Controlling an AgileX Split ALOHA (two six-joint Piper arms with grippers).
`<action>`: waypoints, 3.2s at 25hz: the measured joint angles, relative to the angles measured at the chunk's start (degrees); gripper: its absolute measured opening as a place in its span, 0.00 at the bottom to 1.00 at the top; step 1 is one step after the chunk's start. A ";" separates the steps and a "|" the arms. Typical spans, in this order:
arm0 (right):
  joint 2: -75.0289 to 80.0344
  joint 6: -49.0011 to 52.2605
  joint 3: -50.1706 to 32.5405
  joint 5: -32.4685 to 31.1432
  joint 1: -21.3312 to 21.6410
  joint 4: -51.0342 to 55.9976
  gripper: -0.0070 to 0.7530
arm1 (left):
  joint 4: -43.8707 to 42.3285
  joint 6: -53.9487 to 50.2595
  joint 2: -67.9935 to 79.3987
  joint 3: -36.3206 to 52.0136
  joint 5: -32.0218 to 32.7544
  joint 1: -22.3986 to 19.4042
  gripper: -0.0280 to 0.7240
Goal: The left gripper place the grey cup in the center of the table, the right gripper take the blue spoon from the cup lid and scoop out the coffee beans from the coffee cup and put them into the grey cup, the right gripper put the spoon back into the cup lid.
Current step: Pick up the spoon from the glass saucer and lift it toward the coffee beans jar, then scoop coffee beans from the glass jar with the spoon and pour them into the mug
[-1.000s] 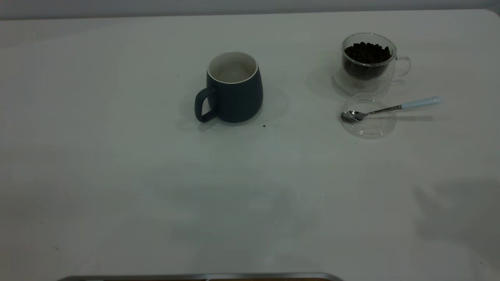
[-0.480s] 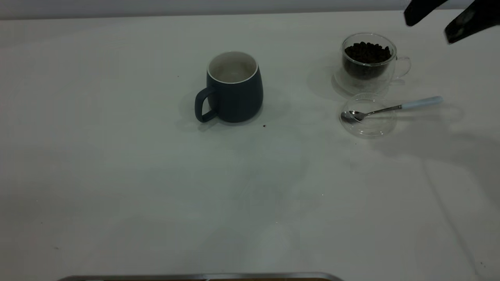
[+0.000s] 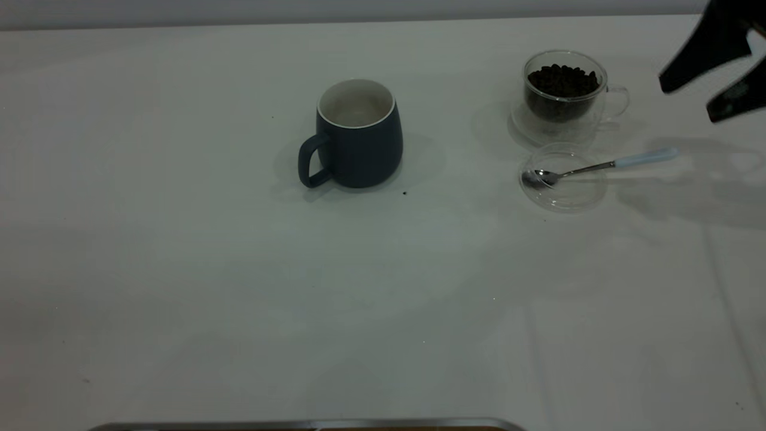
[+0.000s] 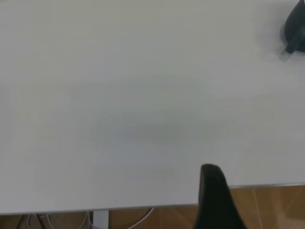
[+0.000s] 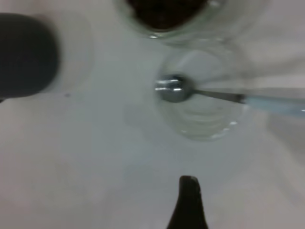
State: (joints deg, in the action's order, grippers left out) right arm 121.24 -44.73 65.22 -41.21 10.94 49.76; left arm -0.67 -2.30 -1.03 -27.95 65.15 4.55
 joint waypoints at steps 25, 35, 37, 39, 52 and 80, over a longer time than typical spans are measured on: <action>18.60 -10.37 12.54 -3.18 -0.04 4.07 0.85 | 0.00 0.07 0.00 0.00 0.00 0.00 0.72; 18.87 -14.25 12.59 -4.47 -1.23 9.85 0.61 | 0.00 0.07 0.00 0.00 0.00 0.00 0.72; 18.87 -14.36 12.59 -5.26 -1.23 10.08 0.54 | 0.00 0.07 0.00 0.00 0.00 0.00 0.72; 18.87 -14.49 12.59 -5.86 -1.23 10.16 0.45 | 0.00 0.07 0.00 0.00 0.00 0.00 0.72; 12.64 -12.04 12.64 -10.07 -1.27 3.54 0.16 | 0.00 0.01 0.00 0.00 0.00 0.00 0.72; 2.92 -4.28 12.48 8.36 -6.32 -1.00 0.16 | 0.00 0.10 0.00 0.00 -0.05 0.00 0.72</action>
State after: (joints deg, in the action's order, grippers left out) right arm 124.16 -49.01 77.70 -32.85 4.63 48.76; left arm -0.67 -2.20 -1.03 -27.95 65.10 4.55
